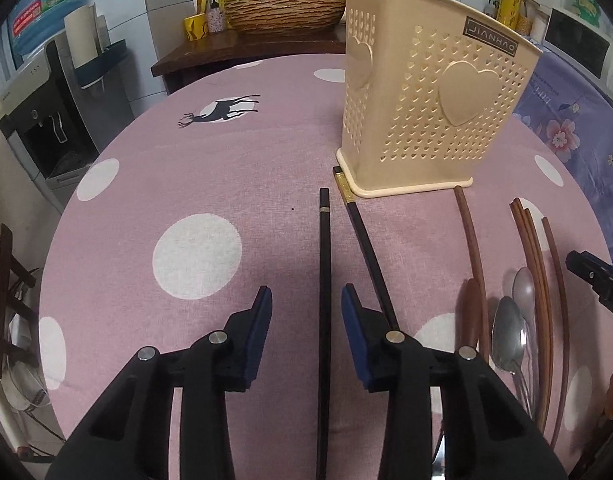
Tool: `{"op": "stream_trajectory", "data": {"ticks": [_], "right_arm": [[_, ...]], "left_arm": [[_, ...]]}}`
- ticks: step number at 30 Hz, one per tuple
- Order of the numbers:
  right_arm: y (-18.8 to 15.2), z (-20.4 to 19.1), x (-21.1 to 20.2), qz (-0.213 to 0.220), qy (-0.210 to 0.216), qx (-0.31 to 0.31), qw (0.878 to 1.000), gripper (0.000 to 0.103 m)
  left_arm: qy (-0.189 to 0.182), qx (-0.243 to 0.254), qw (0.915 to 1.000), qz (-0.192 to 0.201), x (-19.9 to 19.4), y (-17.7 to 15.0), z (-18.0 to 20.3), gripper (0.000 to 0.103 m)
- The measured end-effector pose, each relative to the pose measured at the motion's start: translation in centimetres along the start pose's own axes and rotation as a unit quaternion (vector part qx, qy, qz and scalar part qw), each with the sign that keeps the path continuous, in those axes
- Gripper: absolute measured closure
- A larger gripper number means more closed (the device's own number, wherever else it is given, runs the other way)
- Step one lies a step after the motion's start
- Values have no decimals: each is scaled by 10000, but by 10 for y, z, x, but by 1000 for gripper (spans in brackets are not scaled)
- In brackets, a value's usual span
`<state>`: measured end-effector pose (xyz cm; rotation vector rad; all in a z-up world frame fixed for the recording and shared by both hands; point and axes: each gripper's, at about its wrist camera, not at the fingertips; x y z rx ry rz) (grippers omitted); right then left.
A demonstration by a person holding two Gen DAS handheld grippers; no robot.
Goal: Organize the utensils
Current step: 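Move the left tool toward a black chopstick while the right tool approaches a brown wooden chopstick, then close the left tool on the black chopstick while the right tool grasps the brown chopstick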
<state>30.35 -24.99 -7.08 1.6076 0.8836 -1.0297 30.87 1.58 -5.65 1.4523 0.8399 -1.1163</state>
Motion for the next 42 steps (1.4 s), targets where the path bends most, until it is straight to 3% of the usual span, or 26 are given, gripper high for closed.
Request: {"op": "stream_trajectory", "data": {"ticks": [11,17,21,26,35,42], "right_arm": [[15,-7,20,-216,-204,198,9994,75],[27,-15,27,-181,-372,184,9990,82],[33,-15,30,-163,-415,202,9988,92],[35,-12,30,-159,-328,209,9991,94],[37,-4,26,-132,194,305,9993,95],[32,8,-20,384,786,204,9960,95]], "left_arm": [[178,43,9997,-186,26,35,6,71],[287,113,9994,-126,30,47,11,81],[288,130,9994,-124,31,51,15,91],[350,140,9992,-126,32,52,19,94],[99,-54,9999,-118,31,54,13,94],[-260,-245,9981,495,-19,43,-4,94]]}}
Point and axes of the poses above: each gripper's, at about its wrist camera, not at the fingertips, and x roughly the way its jaws point, z to its right, y to its top, and after that the axes turned 15 degrees about -z, right-handed
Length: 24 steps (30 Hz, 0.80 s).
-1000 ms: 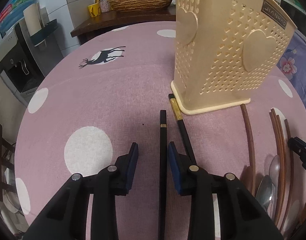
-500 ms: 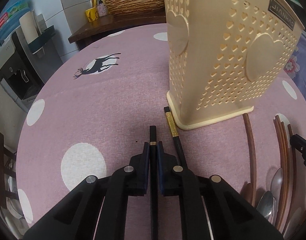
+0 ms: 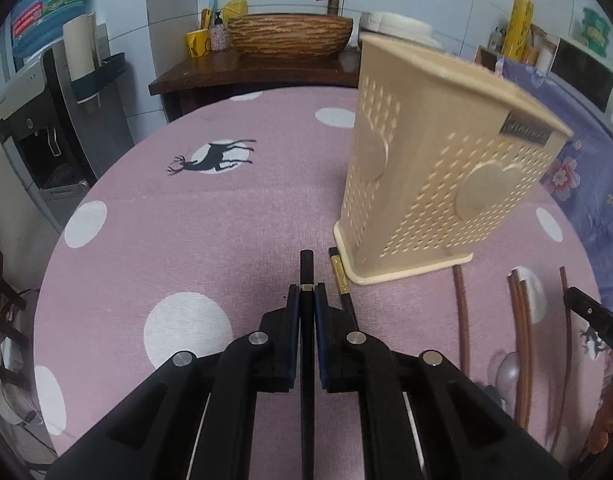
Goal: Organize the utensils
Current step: 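Close the left tool on the black chopstick while the right tool grasps the brown chopstick, then lift both chopsticks and carry them toward the beige utensil holder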
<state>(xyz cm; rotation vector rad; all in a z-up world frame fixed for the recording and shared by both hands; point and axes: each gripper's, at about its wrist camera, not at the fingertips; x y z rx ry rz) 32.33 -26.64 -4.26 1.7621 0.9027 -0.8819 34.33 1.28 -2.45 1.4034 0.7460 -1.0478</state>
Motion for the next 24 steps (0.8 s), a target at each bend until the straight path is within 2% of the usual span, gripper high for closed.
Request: {"op": "stream_trajectory", "data": {"ticks": [3,6,11,15,24], "right_arm": [[-3,-1,-35,320,370,-163,9987,95],[-9,-4,-72,699,542,-397,9953,95],[-20,-6,-118,1149,788,-683,9879,95],[-24,-7,-133,1242,860,-826,9851,95],[-27,-9,-137,1230,937,-985,9830,95]], "left_arm": [[-189,-75,9987,466,-39,-7,-5,94],[-271,-80,9951,949,-79,-18,-9,94],[-323,-84,9891,1431,-119,-34,-12,94],[-275,-97,9870,1583,-129,-42,-12,94],[-282,-170,9861,1629,-135,-47,-17,94]]}}
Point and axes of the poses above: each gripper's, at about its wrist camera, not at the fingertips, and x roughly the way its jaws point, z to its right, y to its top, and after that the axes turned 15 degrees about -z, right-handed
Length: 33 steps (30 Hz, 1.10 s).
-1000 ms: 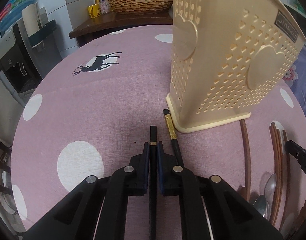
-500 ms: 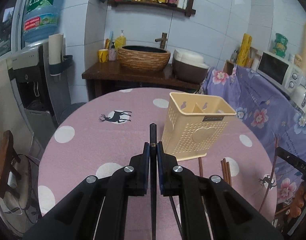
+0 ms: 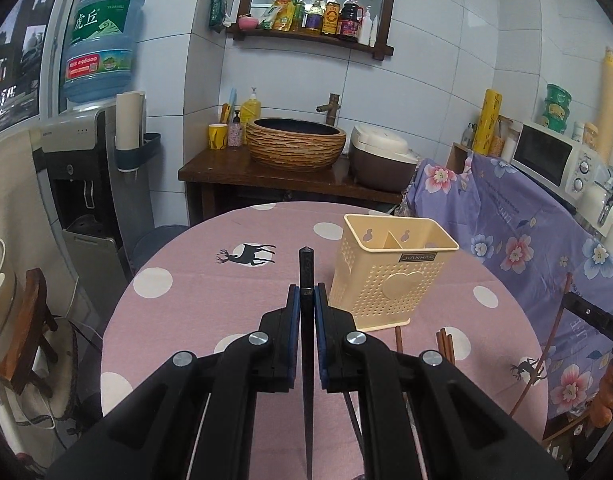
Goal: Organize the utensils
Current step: 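Lift both chopsticks and carry them toward the beige utensil holder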
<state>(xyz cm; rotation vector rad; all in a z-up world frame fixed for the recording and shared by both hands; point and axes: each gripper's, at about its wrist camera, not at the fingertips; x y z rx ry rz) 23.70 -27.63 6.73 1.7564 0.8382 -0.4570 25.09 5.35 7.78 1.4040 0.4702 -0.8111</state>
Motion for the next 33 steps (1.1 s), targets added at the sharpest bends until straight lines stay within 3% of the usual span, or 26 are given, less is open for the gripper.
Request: {"op": "stream_trajectory", "data": {"ticks": [19,27,33], "right_arm": [[23,-31,-4,16,133,-532,9985,95],[58,-43,-17,108,183,-767,9968,95],[104,-67,-31,297,270,-968,9945,95]], "left_arm": [[-96,-92,9995,287,-23,19,-8,94],[-347,-21,9989,317,-41,53,-5,94],[-383,81,9974,613,-66,94,6,94]]}}
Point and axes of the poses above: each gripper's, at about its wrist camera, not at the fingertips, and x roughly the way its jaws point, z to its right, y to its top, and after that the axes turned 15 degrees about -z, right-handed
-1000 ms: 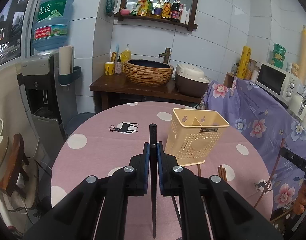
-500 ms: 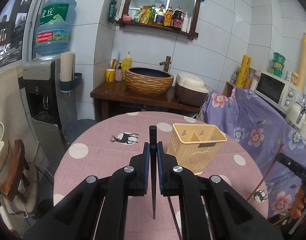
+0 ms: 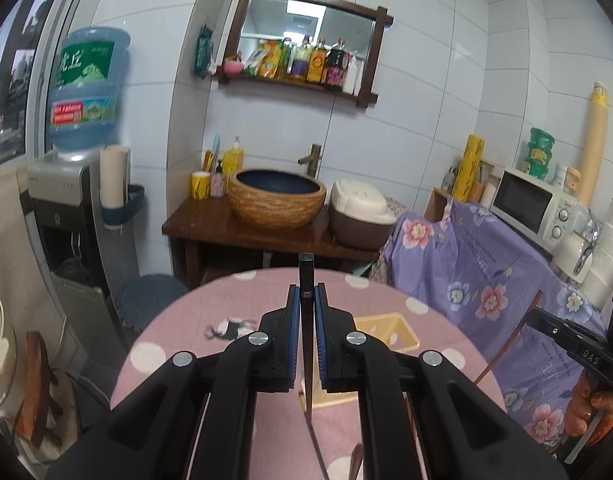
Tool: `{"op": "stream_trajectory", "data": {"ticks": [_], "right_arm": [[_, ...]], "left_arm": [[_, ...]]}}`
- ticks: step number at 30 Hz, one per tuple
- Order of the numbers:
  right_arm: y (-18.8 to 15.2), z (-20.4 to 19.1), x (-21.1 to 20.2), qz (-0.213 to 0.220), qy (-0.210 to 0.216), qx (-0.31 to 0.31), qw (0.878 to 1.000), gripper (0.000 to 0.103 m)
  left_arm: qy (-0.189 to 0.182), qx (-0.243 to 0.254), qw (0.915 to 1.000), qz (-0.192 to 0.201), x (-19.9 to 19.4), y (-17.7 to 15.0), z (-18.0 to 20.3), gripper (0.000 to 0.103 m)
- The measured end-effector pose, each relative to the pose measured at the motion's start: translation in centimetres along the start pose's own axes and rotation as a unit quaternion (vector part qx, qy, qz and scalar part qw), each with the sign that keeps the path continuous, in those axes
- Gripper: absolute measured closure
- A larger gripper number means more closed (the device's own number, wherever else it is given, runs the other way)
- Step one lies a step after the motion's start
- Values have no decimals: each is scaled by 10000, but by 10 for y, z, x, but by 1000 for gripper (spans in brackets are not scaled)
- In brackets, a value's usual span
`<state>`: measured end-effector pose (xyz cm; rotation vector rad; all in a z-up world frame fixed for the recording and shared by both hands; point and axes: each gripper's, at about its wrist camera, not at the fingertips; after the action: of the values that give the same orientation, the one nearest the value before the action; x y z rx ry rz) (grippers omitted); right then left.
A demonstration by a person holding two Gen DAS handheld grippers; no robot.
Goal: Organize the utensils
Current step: 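Lift both chopsticks and carry them toward the beige utensil holder, then lower both chopsticks into the holder and open both tools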
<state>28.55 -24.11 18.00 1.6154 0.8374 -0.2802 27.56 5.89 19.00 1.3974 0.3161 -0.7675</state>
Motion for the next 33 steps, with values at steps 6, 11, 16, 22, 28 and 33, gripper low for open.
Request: {"op": "stream_trajectory", "data": {"ticks": [6,11,16,22,28,33], "right_arm": [[60,-12,-3,325,-97,57,9994,95],[90,-14,4,572,-297,172,9978,95],[99,-13,25,622,-534,219,9964,95],[84,-6,65,416,-755,271,9959,95],[53,-3,108,39,-748,260,9969,95],[36,-2,134,-213,-678,359,9968,97]], "left_arm": [[43,-11,9997,244,-8,47,14,94],[73,-96,9992,387,4,70,21,94],[-74,-311,9989,341,27,77,20,94],[-61,-387,9992,103,70,58,22,94],[89,-388,9987,-326,111,28,17,94],[88,-517,9965,-653,135,9,4,94]]}}
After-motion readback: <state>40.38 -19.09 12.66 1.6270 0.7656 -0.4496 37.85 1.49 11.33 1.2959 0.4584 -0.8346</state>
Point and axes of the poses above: each gripper's, at about its wrist camera, not at the fingertips, and x roughly the way its jaws point, z to its right, y to its top, and after that the axes turned 15 degrees about -z, right-handed
